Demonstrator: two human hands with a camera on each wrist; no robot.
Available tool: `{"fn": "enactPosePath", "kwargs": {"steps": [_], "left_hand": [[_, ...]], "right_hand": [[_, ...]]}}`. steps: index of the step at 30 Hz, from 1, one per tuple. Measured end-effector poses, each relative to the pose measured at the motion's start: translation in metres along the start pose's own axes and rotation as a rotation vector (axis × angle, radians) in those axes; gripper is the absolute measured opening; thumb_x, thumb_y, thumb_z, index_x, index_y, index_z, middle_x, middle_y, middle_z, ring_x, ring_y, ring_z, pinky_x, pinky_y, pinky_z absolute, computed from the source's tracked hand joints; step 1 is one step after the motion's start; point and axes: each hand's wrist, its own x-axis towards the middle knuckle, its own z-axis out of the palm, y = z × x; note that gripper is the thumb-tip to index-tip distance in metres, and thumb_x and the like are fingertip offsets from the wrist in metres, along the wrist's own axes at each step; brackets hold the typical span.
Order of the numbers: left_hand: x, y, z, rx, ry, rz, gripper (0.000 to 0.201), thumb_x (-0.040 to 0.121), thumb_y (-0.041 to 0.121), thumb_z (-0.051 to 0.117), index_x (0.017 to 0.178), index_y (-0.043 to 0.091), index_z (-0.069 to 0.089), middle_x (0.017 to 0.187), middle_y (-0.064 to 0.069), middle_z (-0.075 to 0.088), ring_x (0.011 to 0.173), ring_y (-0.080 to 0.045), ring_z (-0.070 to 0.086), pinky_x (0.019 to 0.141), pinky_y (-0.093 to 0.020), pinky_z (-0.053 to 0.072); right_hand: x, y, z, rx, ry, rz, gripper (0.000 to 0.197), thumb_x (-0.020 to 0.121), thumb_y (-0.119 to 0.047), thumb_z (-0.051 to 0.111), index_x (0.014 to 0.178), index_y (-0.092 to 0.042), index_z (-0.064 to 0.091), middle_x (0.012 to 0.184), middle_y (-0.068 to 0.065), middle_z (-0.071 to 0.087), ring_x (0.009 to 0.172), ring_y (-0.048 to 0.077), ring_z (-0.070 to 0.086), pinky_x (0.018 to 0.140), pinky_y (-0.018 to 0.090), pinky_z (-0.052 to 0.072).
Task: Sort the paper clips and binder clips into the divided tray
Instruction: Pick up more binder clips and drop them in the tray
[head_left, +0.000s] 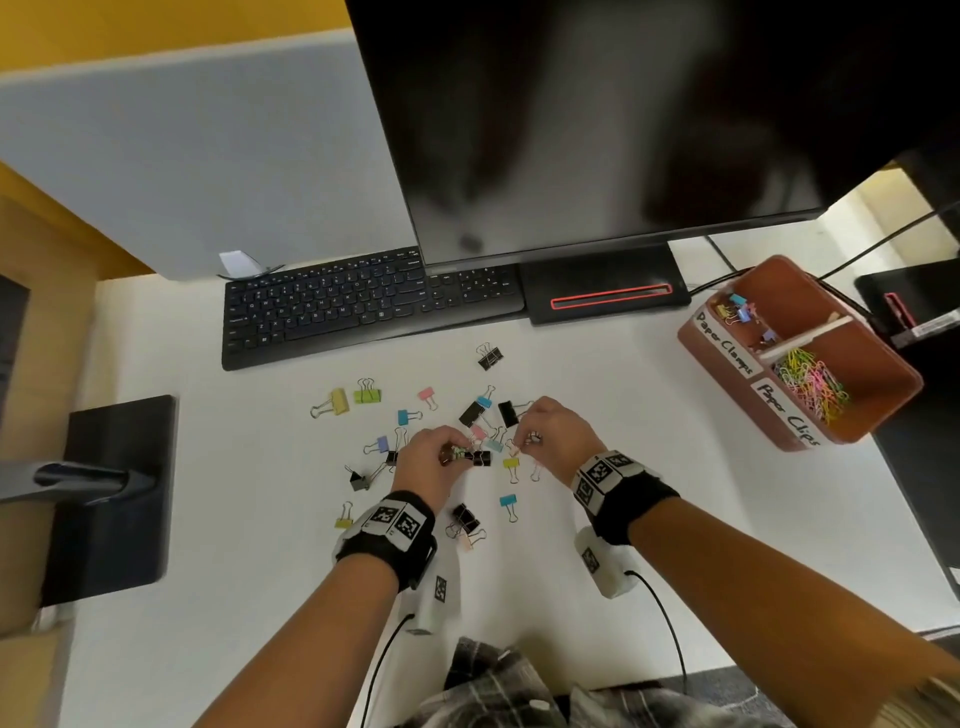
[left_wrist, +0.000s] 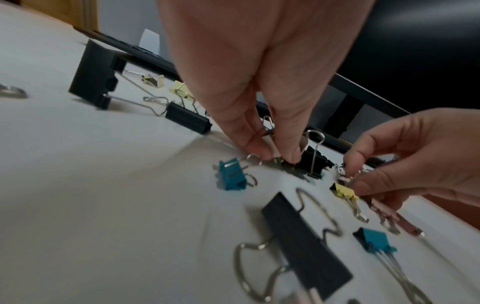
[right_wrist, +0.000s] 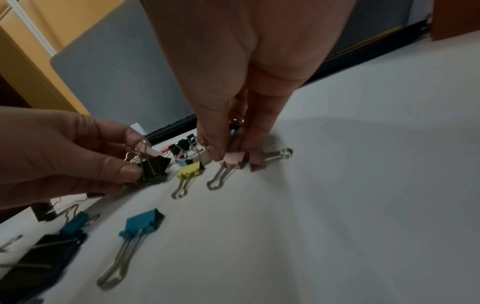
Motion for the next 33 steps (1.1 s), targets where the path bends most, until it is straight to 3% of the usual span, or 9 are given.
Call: {"fn": "enactPosePath", "kwargs": {"steps": [7,14,16,18,22,24,26,30,33], "left_hand": [[0.0,0.038,-0.018,-0.2,-0.016,0.118,0.019,0.077,0.012,0.073,0.082,0.028,0.066,0.089,0.008,0.068,0.078,-0.006,0.061,0.067,-0.005,0.045],[0.044,0.174,0.009,-0.291,-0.065,0.332,0.021,0.075,0.017,0.074,0.075,0.034,0.062,0.085,0.015,0.063,0.073,-0.004,0.06,0.069,-0.01,0.047],[0.059,0.218,0.034,-0.372,-0.112,0.363,0.023,0.074,0.013,0.074,0.074,0.033,0.062,0.081,0.012,0.063,0.075,-0.012,0.061,0.072,-0.025,0.054],[0.076,0.254,0.064,-0.41,-0.142,0.356,0.02,0.074,0.01,0.074,0.077,0.027,0.063,0.078,0.009,0.063,0.076,-0.017,0.06,0.075,-0.035,0.056],[0.103,0.29,0.12,-0.429,-0.296,0.262,0.012,0.078,0.021,0.07,0.088,0.027,0.067,0.091,-0.005,0.068,0.09,-0.027,0.065,0.085,-0.046,0.055],[0.108,0.294,0.135,-0.384,-0.351,0.195,0.021,0.086,0.024,0.062,0.106,0.018,0.065,0.101,-0.008,0.068,0.098,-0.028,0.065,0.091,-0.043,0.053],[0.106,0.295,0.13,-0.398,-0.356,0.179,0.025,0.092,0.022,0.054,0.115,0.015,0.061,0.102,-0.006,0.065,0.099,-0.027,0.065,0.09,-0.04,0.054],[0.092,0.268,0.084,-0.416,-0.238,0.282,0.014,0.092,0.014,0.054,0.097,0.022,0.065,0.098,-0.006,0.067,0.088,-0.016,0.065,0.078,-0.027,0.055],[0.068,0.215,0.044,-0.252,-0.057,0.288,0.012,0.089,0.014,0.058,0.093,0.021,0.066,0.093,0.007,0.066,0.078,0.007,0.059,0.074,-0.006,0.046]], "right_hand": [[-0.023,0.018,-0.04,0.157,0.234,-0.074,0.007,0.078,-0.005,0.071,0.082,-0.01,0.072,0.096,-0.001,0.054,0.076,0.015,0.056,0.078,0.028,0.053],[-0.056,0.068,-0.158,0.089,0.572,0.032,0.01,0.076,-0.008,0.074,0.085,-0.009,0.073,0.103,0.008,0.06,0.092,0.019,0.057,0.087,0.025,0.044],[-0.055,0.088,-0.187,0.087,0.64,0.073,0.01,0.076,-0.009,0.073,0.086,-0.01,0.073,0.103,0.006,0.059,0.092,0.017,0.055,0.086,0.02,0.04],[-0.047,0.108,-0.208,0.034,0.648,0.136,0.011,0.077,-0.01,0.073,0.087,-0.013,0.072,0.104,0.005,0.059,0.096,0.017,0.054,0.085,0.018,0.036],[-0.027,0.14,-0.226,-0.034,0.492,0.254,0.023,0.075,-0.005,0.069,0.098,-0.012,0.067,0.11,0.008,0.06,0.108,0.024,0.054,0.096,0.033,0.043],[-0.024,0.146,-0.226,-0.049,0.367,0.361,0.038,0.08,-0.002,0.063,0.117,-0.01,0.058,0.125,0.014,0.054,0.116,0.031,0.053,0.102,0.037,0.042],[-0.028,0.147,-0.223,0.005,0.43,0.381,0.044,0.082,0.001,0.059,0.123,-0.013,0.052,0.134,0.013,0.048,0.118,0.03,0.053,0.104,0.039,0.043],[-0.037,0.13,-0.204,0.088,0.634,0.037,0.028,0.083,-0.003,0.059,0.108,-0.016,0.059,0.112,0.003,0.052,0.078,0.005,0.052,0.083,0.027,0.049],[-0.034,0.108,-0.173,0.069,0.405,-0.126,0.028,0.084,-0.013,0.063,0.11,-0.022,0.058,0.103,-0.008,0.047,0.071,-0.001,0.049,0.077,0.024,0.046]]}}
